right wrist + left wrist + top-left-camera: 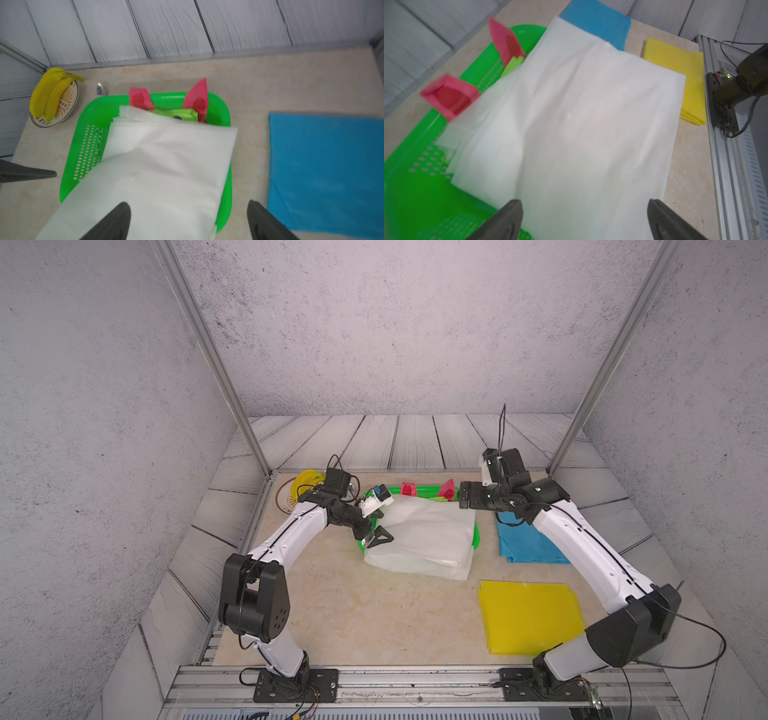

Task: Put the folded raincoat in the basket
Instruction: Place the raincoat in the basket.

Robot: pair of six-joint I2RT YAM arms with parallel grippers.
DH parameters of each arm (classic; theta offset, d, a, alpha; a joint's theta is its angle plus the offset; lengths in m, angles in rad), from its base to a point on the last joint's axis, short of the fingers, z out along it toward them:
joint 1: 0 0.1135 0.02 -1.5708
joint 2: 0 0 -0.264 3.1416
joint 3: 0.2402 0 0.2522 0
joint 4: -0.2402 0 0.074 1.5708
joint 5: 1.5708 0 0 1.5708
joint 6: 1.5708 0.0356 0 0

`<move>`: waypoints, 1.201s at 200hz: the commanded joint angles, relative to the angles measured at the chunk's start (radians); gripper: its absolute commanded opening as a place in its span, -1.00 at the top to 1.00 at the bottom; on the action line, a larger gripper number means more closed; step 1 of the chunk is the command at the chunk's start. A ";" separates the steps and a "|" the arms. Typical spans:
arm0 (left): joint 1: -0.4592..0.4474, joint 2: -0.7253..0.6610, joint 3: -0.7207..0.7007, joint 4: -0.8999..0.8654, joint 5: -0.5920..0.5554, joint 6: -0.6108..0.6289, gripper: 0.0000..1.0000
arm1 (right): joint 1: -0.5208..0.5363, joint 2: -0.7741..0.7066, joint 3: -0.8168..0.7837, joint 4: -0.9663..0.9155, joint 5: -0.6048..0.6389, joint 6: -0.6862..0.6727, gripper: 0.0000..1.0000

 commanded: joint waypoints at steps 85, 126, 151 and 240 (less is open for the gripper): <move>-0.221 0.118 -0.021 -0.106 -0.026 0.484 -0.96 | -0.243 -0.129 -0.711 0.731 -0.789 0.499 -1.00; -0.223 0.113 -0.126 -0.075 -0.078 0.575 -0.93 | -0.243 -0.037 -0.709 0.739 -0.750 0.407 -1.00; -0.221 0.110 -0.145 -0.077 -0.082 0.584 -0.89 | -0.235 0.005 -0.752 0.891 -0.817 0.461 -0.98; -0.201 0.076 -0.138 -0.096 -0.070 0.546 -0.89 | -0.188 -0.033 -0.663 0.703 -0.890 0.341 -0.02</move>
